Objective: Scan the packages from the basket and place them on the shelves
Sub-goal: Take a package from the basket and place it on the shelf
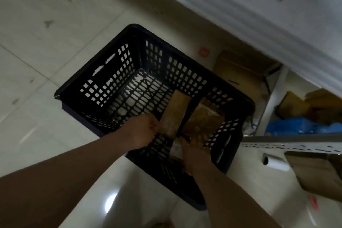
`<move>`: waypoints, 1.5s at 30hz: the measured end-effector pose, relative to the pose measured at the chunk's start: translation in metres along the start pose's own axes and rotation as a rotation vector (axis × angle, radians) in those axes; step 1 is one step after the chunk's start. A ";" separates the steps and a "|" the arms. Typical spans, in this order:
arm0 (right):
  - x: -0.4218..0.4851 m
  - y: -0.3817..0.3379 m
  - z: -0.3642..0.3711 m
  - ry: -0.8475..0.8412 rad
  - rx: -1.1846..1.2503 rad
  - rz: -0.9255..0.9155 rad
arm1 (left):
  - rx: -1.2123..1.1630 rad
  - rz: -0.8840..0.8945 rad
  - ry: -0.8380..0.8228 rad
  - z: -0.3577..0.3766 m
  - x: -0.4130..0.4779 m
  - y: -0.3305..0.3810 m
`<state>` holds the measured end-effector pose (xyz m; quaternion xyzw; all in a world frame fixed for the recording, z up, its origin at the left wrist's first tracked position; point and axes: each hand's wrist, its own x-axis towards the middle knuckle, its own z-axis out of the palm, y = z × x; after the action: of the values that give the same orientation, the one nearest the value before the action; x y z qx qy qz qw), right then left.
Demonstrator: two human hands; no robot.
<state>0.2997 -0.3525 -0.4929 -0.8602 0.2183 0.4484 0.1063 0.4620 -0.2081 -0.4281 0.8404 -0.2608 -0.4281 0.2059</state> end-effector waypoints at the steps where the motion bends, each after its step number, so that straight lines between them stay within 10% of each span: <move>1: 0.005 -0.001 0.006 0.042 0.001 -0.011 | 0.009 0.003 0.003 0.000 0.002 -0.003; 7: 0.001 -0.002 -0.002 0.120 0.134 -0.034 | -0.002 0.000 0.095 -0.008 -0.008 0.000; 13: -0.087 0.019 -0.073 0.009 1.074 0.110 | -0.169 -0.053 0.087 -0.036 -0.075 0.049; 19: -0.254 0.037 -0.171 -0.108 1.460 0.002 | -0.496 -0.120 -0.103 -0.111 -0.172 0.123; 29: -0.513 0.054 -0.318 -0.047 1.671 -0.229 | -0.767 0.017 -0.417 -0.268 -0.364 0.285; 45: -0.729 0.066 -0.404 0.358 1.607 -0.421 | -0.713 0.390 -0.227 -0.371 -0.514 0.434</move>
<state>0.1956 -0.3592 0.3366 -0.6040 0.3193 -0.0146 0.7300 0.4000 -0.1849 0.3371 0.5990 -0.2714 -0.5345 0.5310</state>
